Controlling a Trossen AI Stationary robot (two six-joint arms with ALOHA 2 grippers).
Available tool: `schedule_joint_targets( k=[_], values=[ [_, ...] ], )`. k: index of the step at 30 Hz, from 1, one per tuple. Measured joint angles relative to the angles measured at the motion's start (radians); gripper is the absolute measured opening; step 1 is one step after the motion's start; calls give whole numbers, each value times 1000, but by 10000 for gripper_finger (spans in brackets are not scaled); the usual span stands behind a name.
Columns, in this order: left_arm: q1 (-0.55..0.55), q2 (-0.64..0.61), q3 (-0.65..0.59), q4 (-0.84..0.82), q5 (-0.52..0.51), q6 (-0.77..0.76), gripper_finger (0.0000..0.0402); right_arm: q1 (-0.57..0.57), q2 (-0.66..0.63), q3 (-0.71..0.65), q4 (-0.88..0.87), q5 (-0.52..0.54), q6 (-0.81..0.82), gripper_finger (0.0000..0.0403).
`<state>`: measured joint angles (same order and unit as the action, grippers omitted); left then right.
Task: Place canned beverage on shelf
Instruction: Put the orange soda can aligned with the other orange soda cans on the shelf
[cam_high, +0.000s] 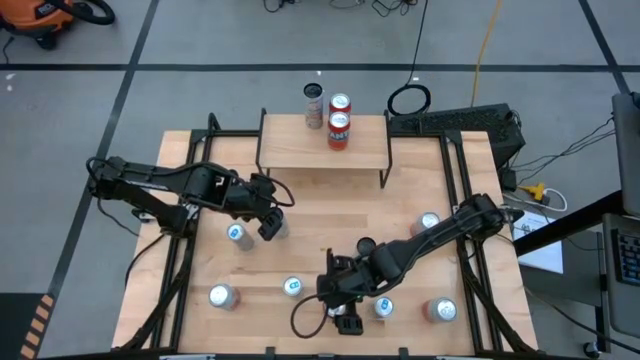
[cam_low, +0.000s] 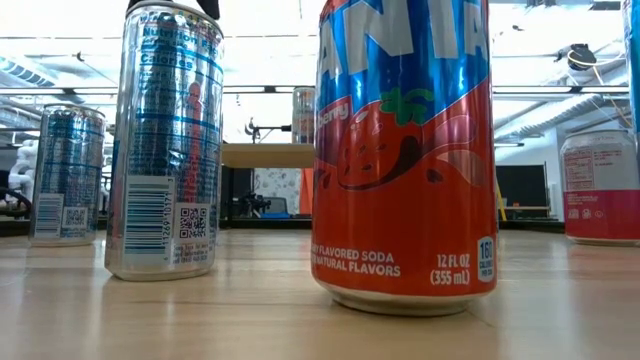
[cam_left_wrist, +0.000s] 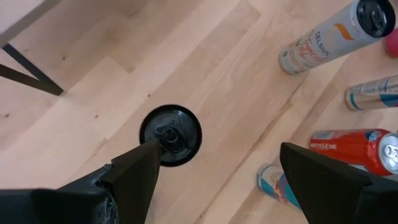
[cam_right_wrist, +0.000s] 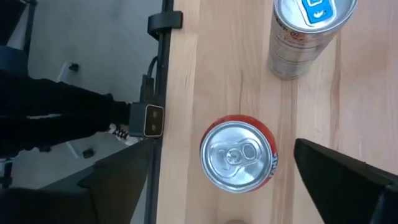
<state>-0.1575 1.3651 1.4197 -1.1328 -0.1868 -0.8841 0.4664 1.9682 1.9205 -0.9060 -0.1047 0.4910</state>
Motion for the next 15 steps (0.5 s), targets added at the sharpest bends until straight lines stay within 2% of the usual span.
schedule_joint_targets(
  k=[4, 15],
  values=[
    [0, 0, 0, 0, -14, 0, 331, 3, 17, 0, -22, 3, -5, 395],
    [0, 0, 0, 3, -38, -1, 331, 2, 98, 0, -25, 0, 28, 394]
  ],
)
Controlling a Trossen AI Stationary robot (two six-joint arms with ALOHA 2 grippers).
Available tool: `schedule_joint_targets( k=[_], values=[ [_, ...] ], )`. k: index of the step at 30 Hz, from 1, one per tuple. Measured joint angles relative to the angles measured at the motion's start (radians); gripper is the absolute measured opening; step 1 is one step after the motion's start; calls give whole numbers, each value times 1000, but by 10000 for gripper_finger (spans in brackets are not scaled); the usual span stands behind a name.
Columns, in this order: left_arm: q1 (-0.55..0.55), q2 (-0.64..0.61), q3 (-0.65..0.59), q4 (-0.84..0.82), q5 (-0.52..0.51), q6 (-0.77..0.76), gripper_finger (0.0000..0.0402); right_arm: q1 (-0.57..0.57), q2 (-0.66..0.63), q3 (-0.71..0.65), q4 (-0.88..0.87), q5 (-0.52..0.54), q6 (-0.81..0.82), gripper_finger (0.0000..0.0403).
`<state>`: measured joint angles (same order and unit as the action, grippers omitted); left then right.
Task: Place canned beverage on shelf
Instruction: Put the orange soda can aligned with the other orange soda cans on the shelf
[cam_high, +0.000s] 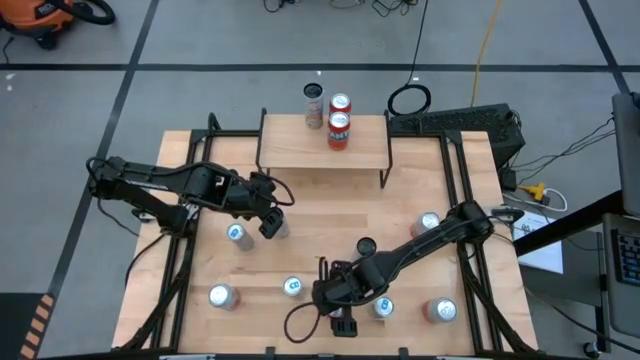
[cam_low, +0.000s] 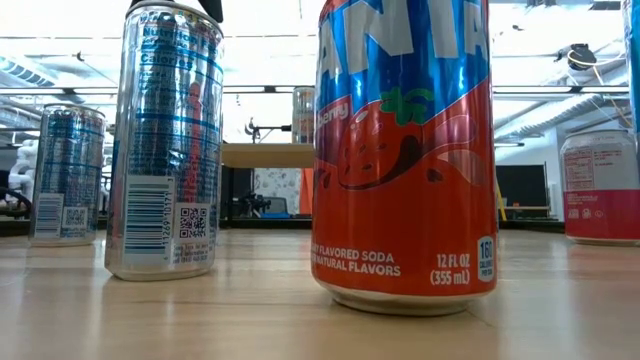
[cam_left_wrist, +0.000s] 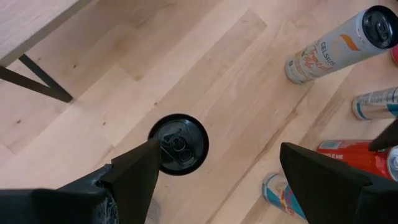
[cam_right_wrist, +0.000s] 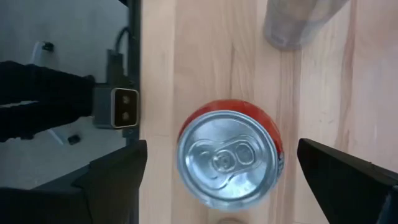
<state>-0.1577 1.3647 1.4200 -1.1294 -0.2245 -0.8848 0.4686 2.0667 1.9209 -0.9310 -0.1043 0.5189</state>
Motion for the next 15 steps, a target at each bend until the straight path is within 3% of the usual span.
schedule_joint_targets(
  k=[15],
  values=[
    [0, 0, 0, -1, -9, 1, 331, 0, 76, 0, -5, 3, 102, 390]
  ],
)
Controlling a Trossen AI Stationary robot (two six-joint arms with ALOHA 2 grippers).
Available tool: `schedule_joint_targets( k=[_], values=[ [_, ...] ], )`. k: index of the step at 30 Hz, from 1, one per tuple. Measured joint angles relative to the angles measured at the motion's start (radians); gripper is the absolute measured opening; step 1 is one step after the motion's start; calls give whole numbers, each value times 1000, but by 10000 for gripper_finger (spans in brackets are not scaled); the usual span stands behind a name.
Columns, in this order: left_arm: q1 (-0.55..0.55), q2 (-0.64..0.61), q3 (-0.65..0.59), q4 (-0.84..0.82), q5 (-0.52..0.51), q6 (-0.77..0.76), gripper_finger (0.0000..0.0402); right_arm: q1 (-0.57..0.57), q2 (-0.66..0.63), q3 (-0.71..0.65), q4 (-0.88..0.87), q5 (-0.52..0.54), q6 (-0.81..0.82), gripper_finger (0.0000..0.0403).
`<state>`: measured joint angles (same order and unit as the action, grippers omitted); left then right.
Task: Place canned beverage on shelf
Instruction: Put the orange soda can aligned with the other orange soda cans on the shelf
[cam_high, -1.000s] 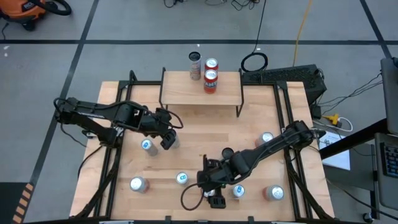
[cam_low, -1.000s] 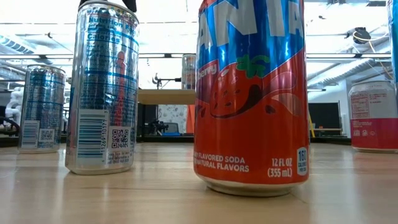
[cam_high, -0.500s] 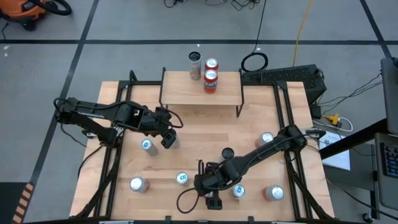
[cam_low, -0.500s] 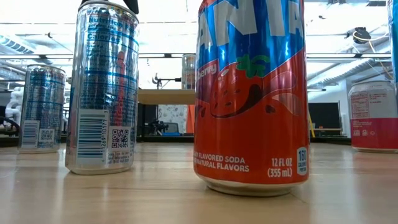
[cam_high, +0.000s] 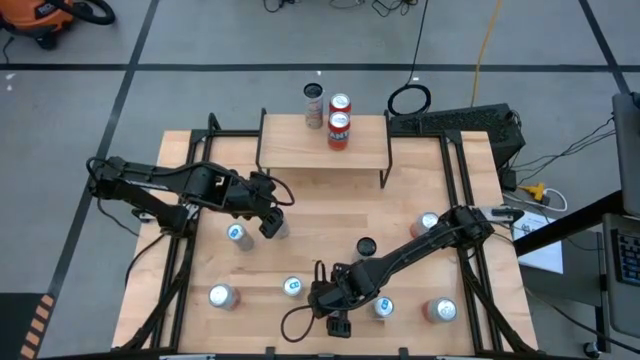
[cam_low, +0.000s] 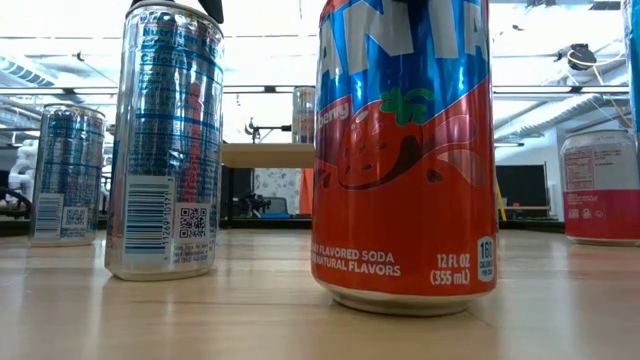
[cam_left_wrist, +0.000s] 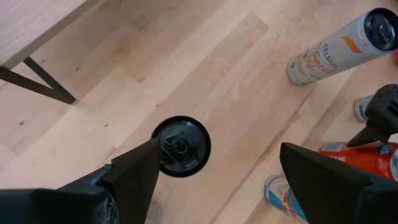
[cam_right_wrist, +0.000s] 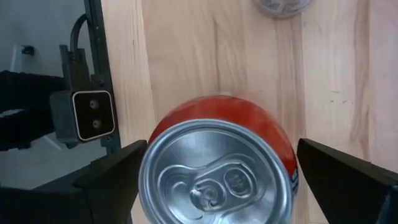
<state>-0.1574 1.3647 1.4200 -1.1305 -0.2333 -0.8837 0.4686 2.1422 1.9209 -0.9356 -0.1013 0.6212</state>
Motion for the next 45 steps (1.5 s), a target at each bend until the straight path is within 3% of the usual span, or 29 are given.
schedule_joint_targets(
  k=[7, 19, 45],
  values=[
    [0, 0, 0, 0, -7, 0, 331, 0, 0, 0, 0, 0, 9, 383],
    [0, 0, 0, 0, -7, 3, 331, -3, -2, 0, 0, 0, 21, 287],
    [0, 0, 0, 0, -12, 5, 331, -4, -57, -2, -44, 0, -18, 283]
  ],
)
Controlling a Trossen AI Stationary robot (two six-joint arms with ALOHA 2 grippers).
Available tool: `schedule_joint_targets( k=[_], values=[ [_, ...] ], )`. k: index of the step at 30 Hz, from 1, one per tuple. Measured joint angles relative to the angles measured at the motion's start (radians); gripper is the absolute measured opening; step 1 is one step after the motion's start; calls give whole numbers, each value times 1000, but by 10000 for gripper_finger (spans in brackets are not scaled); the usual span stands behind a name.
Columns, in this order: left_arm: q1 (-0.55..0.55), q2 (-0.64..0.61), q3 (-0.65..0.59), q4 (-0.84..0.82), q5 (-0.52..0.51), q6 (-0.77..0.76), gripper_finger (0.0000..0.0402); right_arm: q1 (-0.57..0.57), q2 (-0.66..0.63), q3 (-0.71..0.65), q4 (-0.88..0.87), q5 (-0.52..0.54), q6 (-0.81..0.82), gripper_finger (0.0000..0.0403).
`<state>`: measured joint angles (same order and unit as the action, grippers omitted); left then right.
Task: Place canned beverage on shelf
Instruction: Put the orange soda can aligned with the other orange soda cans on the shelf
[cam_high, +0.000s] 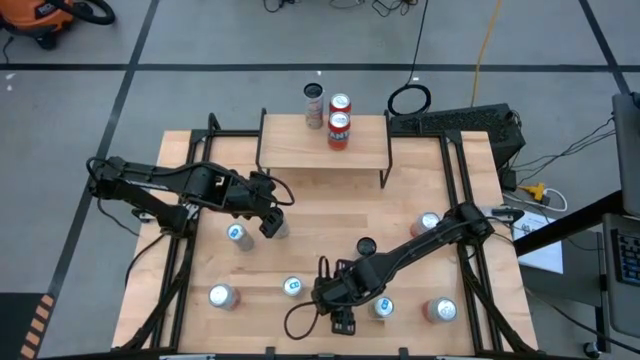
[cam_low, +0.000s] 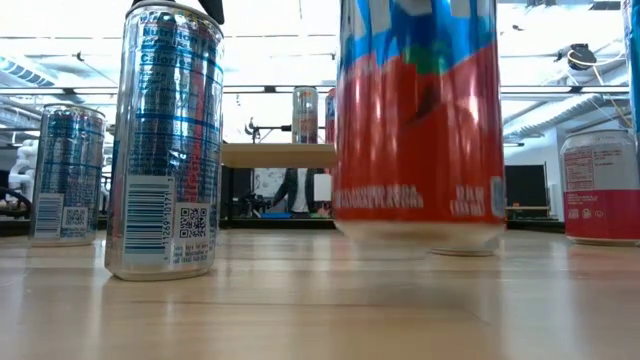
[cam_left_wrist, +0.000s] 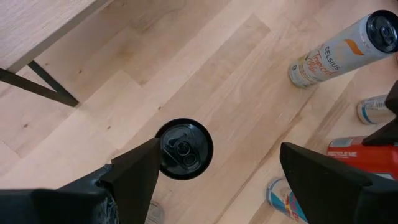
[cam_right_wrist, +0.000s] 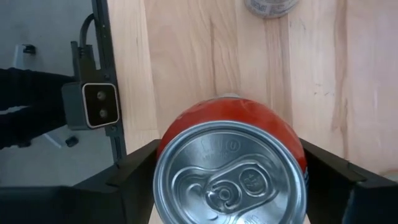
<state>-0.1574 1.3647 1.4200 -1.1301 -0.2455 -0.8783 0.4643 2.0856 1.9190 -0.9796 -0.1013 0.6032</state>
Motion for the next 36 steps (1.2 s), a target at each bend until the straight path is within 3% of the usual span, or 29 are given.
schedule_joint_targets(
  k=[9, 18, 36],
  values=[
    [0, 0, 0, 0, 3, -3, 331, -8, -71, 0, -7, -7, -48, 283],
    [-6, 0, 0, 16, 35, -2, 331, -66, -189, 0, -31, -93, -104, 283],
    [-35, 0, 0, 187, 39, 20, 331, -311, -414, 2, -229, -83, -310, 283]
  ],
)
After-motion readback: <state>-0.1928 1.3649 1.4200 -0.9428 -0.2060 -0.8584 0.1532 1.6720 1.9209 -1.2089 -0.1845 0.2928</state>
